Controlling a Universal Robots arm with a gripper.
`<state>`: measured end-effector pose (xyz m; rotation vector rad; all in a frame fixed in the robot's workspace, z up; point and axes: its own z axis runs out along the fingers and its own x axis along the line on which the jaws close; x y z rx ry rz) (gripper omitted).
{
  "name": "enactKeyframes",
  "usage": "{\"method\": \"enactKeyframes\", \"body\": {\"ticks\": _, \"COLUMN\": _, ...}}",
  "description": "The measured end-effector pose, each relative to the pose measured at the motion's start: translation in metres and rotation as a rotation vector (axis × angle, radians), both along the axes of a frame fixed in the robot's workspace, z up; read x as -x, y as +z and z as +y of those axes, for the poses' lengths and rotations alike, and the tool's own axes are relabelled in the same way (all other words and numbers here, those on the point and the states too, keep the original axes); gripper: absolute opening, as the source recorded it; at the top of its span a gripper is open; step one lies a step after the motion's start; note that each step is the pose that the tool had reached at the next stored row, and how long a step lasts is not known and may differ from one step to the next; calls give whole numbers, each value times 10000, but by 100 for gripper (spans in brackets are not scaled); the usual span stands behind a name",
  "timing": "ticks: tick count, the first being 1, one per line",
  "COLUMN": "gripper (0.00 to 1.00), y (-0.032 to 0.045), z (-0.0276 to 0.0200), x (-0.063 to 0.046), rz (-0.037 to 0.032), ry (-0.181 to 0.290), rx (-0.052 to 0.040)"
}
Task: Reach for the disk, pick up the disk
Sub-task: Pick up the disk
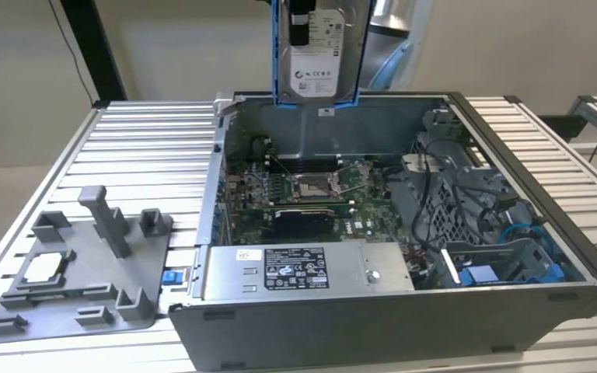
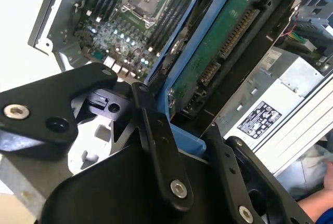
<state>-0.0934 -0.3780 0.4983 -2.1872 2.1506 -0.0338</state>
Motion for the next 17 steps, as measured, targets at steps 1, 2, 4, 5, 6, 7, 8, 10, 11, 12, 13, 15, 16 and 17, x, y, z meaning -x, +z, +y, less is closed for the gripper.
{"method": "enactKeyframes", "body": {"ticks": 1, "gripper": 0, "y": 0, "z": 0, "x": -11, "rz": 0, "ry": 0, "rx": 0}}
{"method": "enactKeyframes", "body": {"ticks": 2, "gripper": 0, "y": 0, "z": 0, "x": -22, "rz": 0, "ry": 0, "rx": 0}}
{"method": "enactKeyframes", "body": {"ticks": 4, "gripper": 0, "y": 0, "z": -1, "x": -33, "rz": 0, "ry": 1, "rx": -1}}
{"method": "enactKeyframes", "body": {"ticks": 5, "gripper": 0, "y": 0, "z": -1, "x": -34, "rz": 0, "ry": 0, "rx": -1}}
{"method": "enactKeyframes", "body": {"ticks": 6, "gripper": 0, "y": -1, "z": 0, "x": -34, "rz": -1, "ry": -1, "rx": -1}}
{"method": "enactKeyframes", "body": {"ticks": 7, "gripper": 0, "y": 0, "z": 0, "x": -35, "rz": 0, "ry": 0, "rx": 0}}
{"method": "enactKeyframes", "body": {"ticks": 8, "gripper": 0, "y": 0, "z": 0, "x": -36, "rz": 0, "ry": 0, "rx": 0}}
{"method": "enactKeyframes", "body": {"ticks": 10, "gripper": 0, "y": 0, "z": 0, "x": -36, "rz": 0, "ry": 0, "rx": -1}}
{"method": "enactKeyframes", "body": {"ticks": 11, "gripper": 0, "y": 0, "z": 0, "x": -37, "rz": 0, "ry": 0, "rx": 0}}
{"method": "enactKeyframes", "body": {"ticks": 12, "gripper": 0, "y": 0, "z": 0, "x": -37, "rz": 0, "ry": 0, "rx": 0}}
{"method": "enactKeyframes", "body": {"ticks": 13, "gripper": 0, "y": 0, "z": 0, "x": -37, "rz": 0, "ry": 0, "rx": 0}}
{"method": "enactKeyframes", "body": {"ticks": 15, "gripper": 0, "y": 0, "z": 0, "x": -38, "rz": 0, "ry": 0, "rx": -1}}
{"method": "enactKeyframes", "body": {"ticks": 16, "gripper": 0, "y": 0, "z": 0, "x": -46, "rz": 0, "ry": 3, "rx": 0}}
{"method": "enactKeyframes", "body": {"ticks": 17, "gripper": 0, "y": 0, "z": 0, "x": -51, "rz": 0, "ry": 2, "rx": 0}}
